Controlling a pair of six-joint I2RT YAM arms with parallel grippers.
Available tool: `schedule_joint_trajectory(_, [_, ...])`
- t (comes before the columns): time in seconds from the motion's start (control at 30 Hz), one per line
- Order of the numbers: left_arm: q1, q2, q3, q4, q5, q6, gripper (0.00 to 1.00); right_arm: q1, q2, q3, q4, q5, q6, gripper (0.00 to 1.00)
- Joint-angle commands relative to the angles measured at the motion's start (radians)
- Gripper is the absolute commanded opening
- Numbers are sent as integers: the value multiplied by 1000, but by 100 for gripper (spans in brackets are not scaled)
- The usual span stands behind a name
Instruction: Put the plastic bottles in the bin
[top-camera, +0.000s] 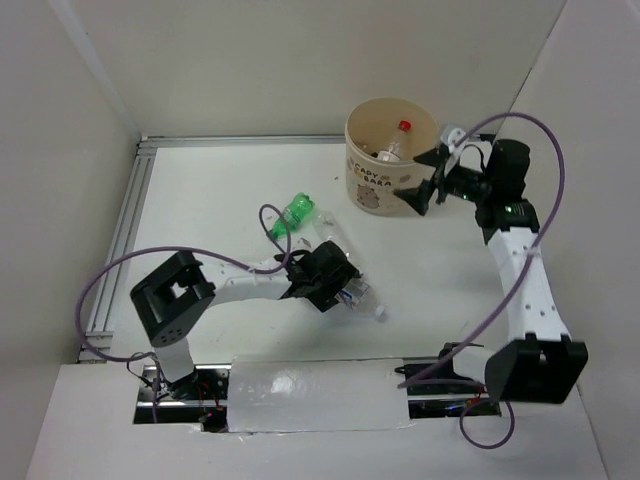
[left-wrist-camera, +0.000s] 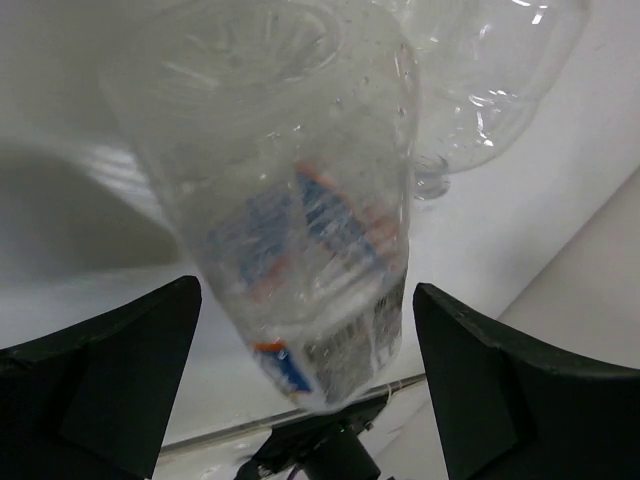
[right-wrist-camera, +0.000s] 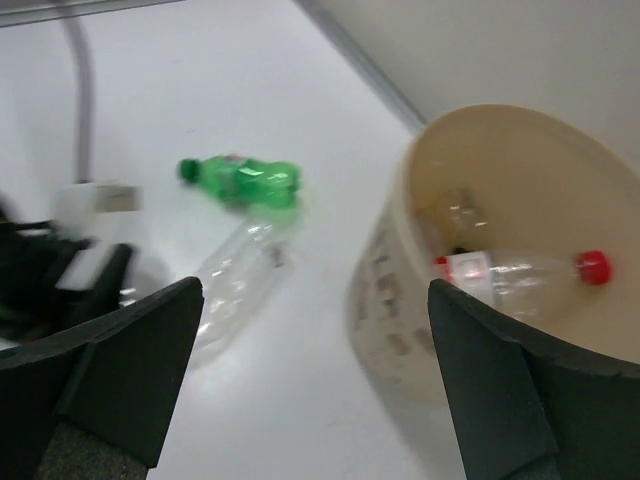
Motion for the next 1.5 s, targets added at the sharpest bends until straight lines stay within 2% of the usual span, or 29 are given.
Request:
schedule_joint_trajectory(0.0, [2, 108, 98, -61, 39, -19, 100, -28, -138, -117, -255, -164, -145, 100])
schedule_joint_trajectory(0.07, [2, 147, 152, -133, 56, 13, 96, -66, -180, -170, -331, -216, -209, 100])
schedule_joint_trajectory(0.13, [2, 168, 152, -146, 69, 48, 70, -94, -218, -191, -439, -238, -272, 100])
schedule_joint_trajectory(0.17, [2, 168, 152, -146, 79, 64, 35, -120, -227, -191, -494, -258, -287, 100])
schedule_joint_trajectory(0.2, [2, 156, 141, -146, 79, 82, 35, -135, -236, -211, -494, -269, -303, 100])
schedule_joint_trajectory(0.23, [2, 126, 141, -146, 79, 132, 11, -150, -250, -235, -554, -269, -361, 100])
schedule_joint_trajectory(0.3, [-12, 77, 152, -189, 70, 208, 1, -189, -267, -268, -574, -269, -381, 100])
schedule_joint_trajectory(0.4, [-61, -63, 215, -267, -10, 387, 0, -233, -299, -318, -574, -243, -381, 87])
schedule_joint_trajectory(0.47, [-72, -143, 238, -267, -78, 522, 0, -246, -299, -348, -574, -227, -366, 67])
schedule_joint_trajectory(0.5, [-81, -214, 238, -267, -96, 561, 0, -246, -299, -357, -574, -205, -383, 35])
schedule_joint_trajectory(0.53, [-67, -245, 247, -225, -137, 599, 0, -246, -299, -372, -561, -204, -383, 22])
schedule_joint_trajectory(0.6, [-34, -295, 269, -156, -170, 726, 0, -246, -299, -421, -541, -183, -383, 8])
schedule_joint_trajectory(0.63, [27, -295, 282, -128, -179, 749, 0, -246, -299, -439, -528, -169, -383, 11])
schedule_joint_trajectory(0.67, [63, -295, 301, -58, -179, 789, 0, -246, -299, -465, -528, -169, -398, 19])
schedule_joint_trajectory(0.73, [124, -267, 360, 39, -170, 831, 0, -246, -289, -484, -528, -160, -413, 51])
schedule_joint_trajectory(0.77, [173, -217, 393, 84, -149, 858, 0, -246, -277, -484, -586, -160, -494, 77])
schedule_joint_trajectory(0.8, [194, -180, 485, 162, -135, 874, 0, -246, -276, -495, -605, -171, -519, 93])
schedule_joint_trajectory(0.83, [210, -137, 547, 182, -122, 886, 0, -246, -276, -495, -594, -171, -509, 100])
schedule_joint_trajectory(0.9, [252, 16, 687, 201, -75, 886, 0, -246, -276, -504, -573, -171, -510, 100])
schedule_joint_trajectory(0.97, [275, 133, 918, 218, -50, 886, 3, -235, -276, -504, -570, -143, -522, 100])
schedule_joint_trajectory(1.0, [275, 255, 1009, 199, -50, 886, 4, -235, -267, -504, -570, -134, -522, 100])
schedule_joint_trajectory(1.03, [287, 315, 1177, 199, -38, 886, 4, -211, -267, -504, -570, -134, -522, 100])
schedule_joint_trajectory(1.07, [287, 375, 1257, 182, -47, 906, 6, -201, -258, -504, -570, -119, -522, 100])
schedule_joint_trajectory(1.13, [287, 485, 1471, 146, -102, 966, 25, -171, -247, -504, -557, -103, -522, 100])
schedule_joint_trajectory(1.17, [287, 565, 1509, 145, -115, 1011, 31, -161, -238, -504, -547, -76, -503, 100])
schedule_joint_trajectory(1.23, [287, 598, 1531, 145, -141, 1090, 45, -138, -227, -480, -481, -45, -403, 100])
schedule_joint_trajectory(1.27, [287, 584, 1479, 145, -132, 1116, 75, -114, -214, -470, -469, -36, -384, 100])
schedule_joint_trajectory(1.37, [287, 537, 1332, 175, -107, 1178, 100, -44, -186, -457, -381, -4, -289, 100])
schedule_joint_trajectory(1.47, [287, 497, 1303, 193, -82, 1214, 100, 76, -140, -437, -237, 64, -148, 100])
